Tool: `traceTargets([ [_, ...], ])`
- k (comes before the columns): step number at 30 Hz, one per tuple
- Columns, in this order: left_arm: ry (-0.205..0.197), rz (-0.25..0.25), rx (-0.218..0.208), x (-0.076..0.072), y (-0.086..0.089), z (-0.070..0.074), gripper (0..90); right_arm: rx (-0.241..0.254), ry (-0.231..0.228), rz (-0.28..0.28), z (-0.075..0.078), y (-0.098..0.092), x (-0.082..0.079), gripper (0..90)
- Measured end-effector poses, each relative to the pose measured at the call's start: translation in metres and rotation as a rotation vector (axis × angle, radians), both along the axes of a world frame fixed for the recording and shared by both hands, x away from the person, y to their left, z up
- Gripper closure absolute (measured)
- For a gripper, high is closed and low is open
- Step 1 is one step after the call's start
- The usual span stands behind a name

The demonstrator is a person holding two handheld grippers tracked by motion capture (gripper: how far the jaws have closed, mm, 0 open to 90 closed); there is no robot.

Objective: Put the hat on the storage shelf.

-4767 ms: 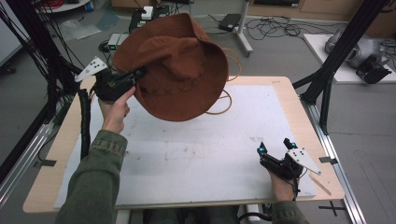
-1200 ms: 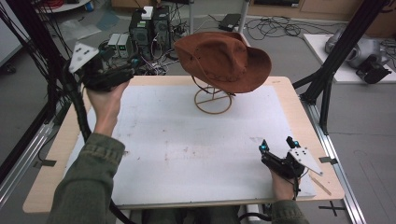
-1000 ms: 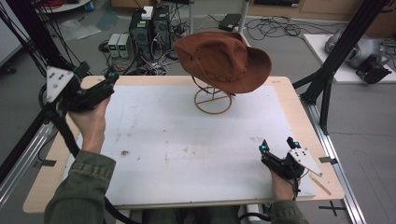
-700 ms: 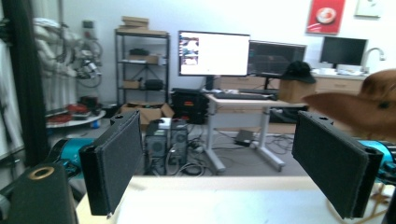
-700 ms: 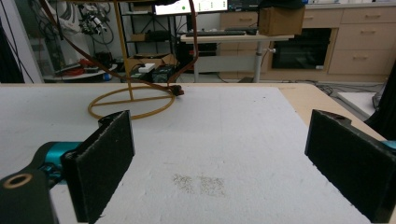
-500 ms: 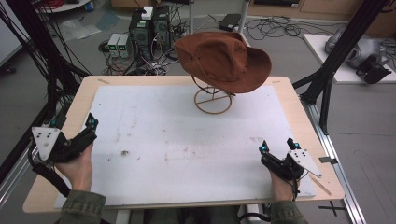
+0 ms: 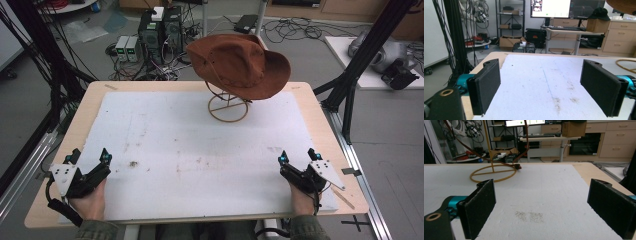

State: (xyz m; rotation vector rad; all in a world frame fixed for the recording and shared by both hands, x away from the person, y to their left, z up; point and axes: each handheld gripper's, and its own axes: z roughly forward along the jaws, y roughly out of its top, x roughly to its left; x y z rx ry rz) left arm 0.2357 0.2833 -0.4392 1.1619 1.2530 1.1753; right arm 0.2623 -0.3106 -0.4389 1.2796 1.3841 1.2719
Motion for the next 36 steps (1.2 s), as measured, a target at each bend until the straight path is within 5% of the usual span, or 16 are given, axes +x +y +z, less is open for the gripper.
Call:
traceTargets([
  [36, 0.001, -0.001, -0.034, -0.0051, 0.0008, -0.0050, 16.9, 0.007, 0.010, -0.021, -0.0007, -0.0051, -0.0038, 7.4],
])
